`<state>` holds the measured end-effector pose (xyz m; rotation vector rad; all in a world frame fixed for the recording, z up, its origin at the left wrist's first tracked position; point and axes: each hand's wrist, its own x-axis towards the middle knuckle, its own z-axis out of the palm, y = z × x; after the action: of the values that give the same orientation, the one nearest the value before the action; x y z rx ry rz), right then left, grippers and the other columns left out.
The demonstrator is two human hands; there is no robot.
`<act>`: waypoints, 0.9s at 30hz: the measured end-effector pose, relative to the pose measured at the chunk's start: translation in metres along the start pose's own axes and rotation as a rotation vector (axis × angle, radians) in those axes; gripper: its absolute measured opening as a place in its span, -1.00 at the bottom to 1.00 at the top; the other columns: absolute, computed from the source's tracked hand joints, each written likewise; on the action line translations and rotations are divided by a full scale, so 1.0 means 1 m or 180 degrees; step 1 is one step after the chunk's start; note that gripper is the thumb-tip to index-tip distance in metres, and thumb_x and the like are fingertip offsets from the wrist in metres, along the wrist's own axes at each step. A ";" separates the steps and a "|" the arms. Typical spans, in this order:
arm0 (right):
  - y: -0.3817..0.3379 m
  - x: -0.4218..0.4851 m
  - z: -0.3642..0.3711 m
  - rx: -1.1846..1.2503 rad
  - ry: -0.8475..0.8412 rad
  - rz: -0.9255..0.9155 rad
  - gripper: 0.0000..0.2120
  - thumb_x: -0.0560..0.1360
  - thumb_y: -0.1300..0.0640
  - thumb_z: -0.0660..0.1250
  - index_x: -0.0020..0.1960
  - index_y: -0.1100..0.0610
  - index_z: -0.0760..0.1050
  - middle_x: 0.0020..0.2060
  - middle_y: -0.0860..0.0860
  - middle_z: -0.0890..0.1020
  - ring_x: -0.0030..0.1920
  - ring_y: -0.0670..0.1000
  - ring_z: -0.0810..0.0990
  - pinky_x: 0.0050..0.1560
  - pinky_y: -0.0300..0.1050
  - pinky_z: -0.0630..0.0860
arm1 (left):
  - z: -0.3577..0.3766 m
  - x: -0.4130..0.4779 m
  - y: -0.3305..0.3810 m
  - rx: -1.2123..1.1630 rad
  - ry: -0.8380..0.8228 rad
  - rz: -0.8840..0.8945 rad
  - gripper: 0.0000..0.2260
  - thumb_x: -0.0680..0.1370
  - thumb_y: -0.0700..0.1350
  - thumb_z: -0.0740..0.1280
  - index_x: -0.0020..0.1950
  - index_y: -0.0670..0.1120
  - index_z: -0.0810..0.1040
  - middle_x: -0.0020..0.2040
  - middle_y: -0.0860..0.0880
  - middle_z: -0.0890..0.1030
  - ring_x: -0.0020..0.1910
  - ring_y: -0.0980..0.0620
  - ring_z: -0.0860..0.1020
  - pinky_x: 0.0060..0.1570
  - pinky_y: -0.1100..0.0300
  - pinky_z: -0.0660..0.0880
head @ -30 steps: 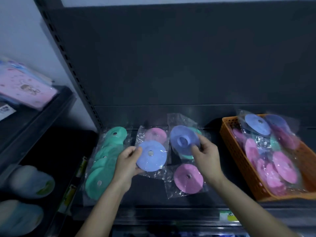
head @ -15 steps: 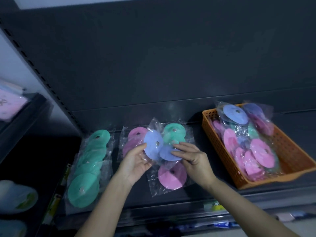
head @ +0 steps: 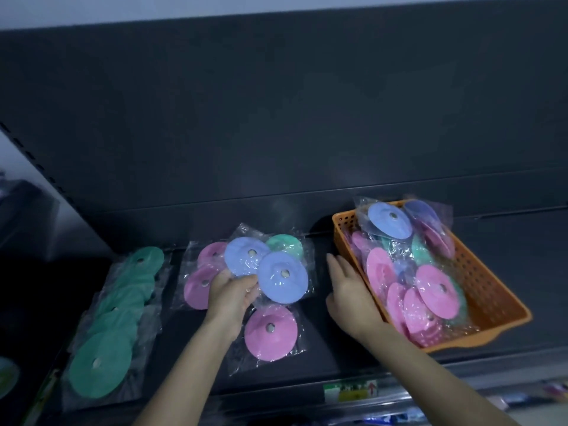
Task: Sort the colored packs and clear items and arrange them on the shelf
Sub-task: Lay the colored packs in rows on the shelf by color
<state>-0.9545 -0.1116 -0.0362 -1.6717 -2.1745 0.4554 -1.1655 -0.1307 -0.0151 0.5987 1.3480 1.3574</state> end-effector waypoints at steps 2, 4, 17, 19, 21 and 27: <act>0.009 0.002 -0.006 0.0061 0.0218 0.0334 -0.43 0.35 0.40 0.20 0.36 0.30 0.26 0.25 0.27 0.45 0.29 0.21 0.42 0.35 -0.10 0.31 | 0.006 0.000 0.000 0.0060 0.0003 0.0046 -0.79 0.47 -0.43 0.30 -0.01 -0.19 0.59 -0.09 -0.11 0.70 -0.08 -0.03 0.66 -0.16 0.16 0.59; 0.017 0.002 -0.014 0.0186 0.0297 0.0452 -0.46 0.36 0.36 0.24 0.33 0.30 0.28 0.18 0.25 0.50 0.22 0.20 0.47 0.28 -0.10 0.37 | 0.015 0.000 -0.001 0.0069 -0.0034 0.0027 -0.79 0.46 -0.43 0.30 0.03 -0.22 0.57 -0.07 -0.14 0.69 -0.07 -0.07 0.65 -0.10 0.11 0.60; 0.069 -0.005 -0.054 0.2853 -0.0526 0.1408 -0.71 0.51 0.04 0.36 0.16 0.18 0.52 0.00 0.14 0.65 -0.06 0.08 0.62 0.07 0.06 0.58 | 0.096 0.004 -0.031 -0.0277 -0.0656 -0.0272 -0.75 0.48 -0.44 0.27 0.09 -0.21 0.55 0.00 -0.18 0.67 -0.08 -0.05 0.65 -0.13 0.17 0.60; 0.068 -0.004 -0.053 0.3401 -0.0518 0.1488 -0.86 0.49 0.16 0.38 -0.05 0.24 0.51 -0.22 0.18 0.62 -0.26 0.07 0.57 -0.18 0.03 0.56 | 0.103 0.003 -0.032 -0.0214 -0.0844 -0.0302 -0.74 0.48 -0.43 0.28 0.12 -0.22 0.54 0.02 -0.18 0.67 -0.04 -0.07 0.65 -0.12 0.16 0.60; 0.070 -0.002 -0.053 0.3582 -0.0330 0.1577 -0.87 0.48 0.23 0.39 -0.14 0.23 0.45 -0.32 0.16 0.58 -0.38 0.03 0.51 -0.33 -0.07 0.48 | 0.104 0.004 -0.032 -0.0124 -0.0941 -0.0307 -0.73 0.47 -0.44 0.28 0.11 -0.20 0.54 -0.02 -0.17 0.68 -0.07 -0.05 0.66 -0.19 0.17 0.59; 0.070 0.005 -0.045 0.3408 -0.0022 0.1600 -0.86 0.51 0.30 0.33 -0.22 0.23 0.44 -0.41 0.15 0.55 -0.38 0.08 0.49 -0.27 0.00 0.46 | 0.093 0.009 -0.029 0.0312 -0.1084 -0.0435 -0.67 0.42 -0.49 0.28 0.10 -0.20 0.54 -0.05 -0.17 0.68 -0.11 -0.04 0.66 -0.21 0.19 0.58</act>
<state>-0.8746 -0.0880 -0.0284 -1.4679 -1.0534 1.4285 -1.0748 -0.0942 -0.0228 0.7530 1.1586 1.0300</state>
